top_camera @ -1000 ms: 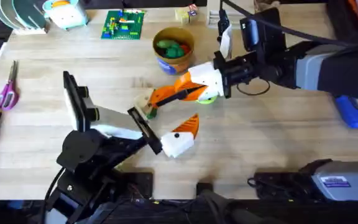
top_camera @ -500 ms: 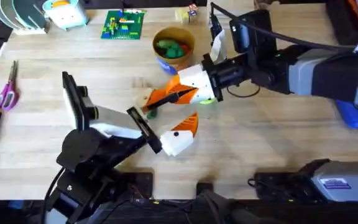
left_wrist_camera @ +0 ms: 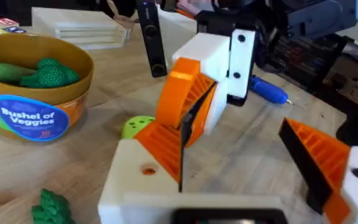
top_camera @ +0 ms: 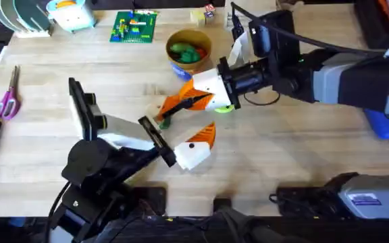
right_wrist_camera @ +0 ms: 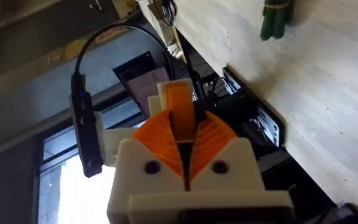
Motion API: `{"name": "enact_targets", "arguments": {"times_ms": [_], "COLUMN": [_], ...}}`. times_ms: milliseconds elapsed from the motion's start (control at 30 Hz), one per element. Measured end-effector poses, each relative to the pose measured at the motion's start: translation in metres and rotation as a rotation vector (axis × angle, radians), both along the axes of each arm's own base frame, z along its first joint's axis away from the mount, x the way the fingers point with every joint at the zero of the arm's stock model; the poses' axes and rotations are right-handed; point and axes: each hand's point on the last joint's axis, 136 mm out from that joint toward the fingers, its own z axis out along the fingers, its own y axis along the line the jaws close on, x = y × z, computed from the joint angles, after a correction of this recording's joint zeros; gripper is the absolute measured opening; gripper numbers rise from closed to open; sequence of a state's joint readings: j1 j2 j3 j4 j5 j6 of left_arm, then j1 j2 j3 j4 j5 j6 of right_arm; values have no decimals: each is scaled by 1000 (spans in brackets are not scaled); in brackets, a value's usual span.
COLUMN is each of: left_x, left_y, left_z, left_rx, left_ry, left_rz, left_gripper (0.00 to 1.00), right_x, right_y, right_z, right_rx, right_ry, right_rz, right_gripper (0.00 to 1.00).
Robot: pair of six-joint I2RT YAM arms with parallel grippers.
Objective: Pick up the gripper from the table and insert it into the empty holder that is missing its gripper. Then pick up a screw, insert it into the mounting hole, and use the screwdriver to tighten it. Finally, clean up the table by picking up the vegetable and placing it into the bucket.
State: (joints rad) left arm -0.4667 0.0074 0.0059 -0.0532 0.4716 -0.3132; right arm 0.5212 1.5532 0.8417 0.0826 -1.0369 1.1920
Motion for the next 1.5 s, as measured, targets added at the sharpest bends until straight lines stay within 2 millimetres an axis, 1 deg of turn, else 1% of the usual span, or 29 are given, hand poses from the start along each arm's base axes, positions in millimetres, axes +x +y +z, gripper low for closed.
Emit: {"name": "enact_targets", "arguments": {"times_ms": [167,367,867,933,1167,1233,1333,1500], "left_x": [-2,2,4,4,3,0,-4,-5], "left_y": [-1,1,3,3,2,0,-3,-4], "left_z": [-1,-2,-3,-3,-3,-3,-2,-2], "left_rx": [15,18,22,23,31,35,43,47], "left_ry": [-13,-9,-5,-7,-20,-29,-45,-53], "left_rz": [-16,7,22,22,11,-7,-35,-45], "left_gripper": [993,993,993,993,993,993,993,993], "right_x": [-4,-2,1,0,-1,-2,-3,-2], "right_y": [8,15,17,17,17,17,17,15], "right_z": [-2,-4,-5,-5,-5,-6,-7,-9], "right_rx": [-21,-57,-77,-76,-76,-77,-81,-82], "right_ry": [-2,-40,-58,-57,-51,-44,-38,-27], "right_rz": [-7,-46,-69,-67,-63,-57,-55,-56], "right_gripper": [9,9,12,39,234,266,360,448]}}
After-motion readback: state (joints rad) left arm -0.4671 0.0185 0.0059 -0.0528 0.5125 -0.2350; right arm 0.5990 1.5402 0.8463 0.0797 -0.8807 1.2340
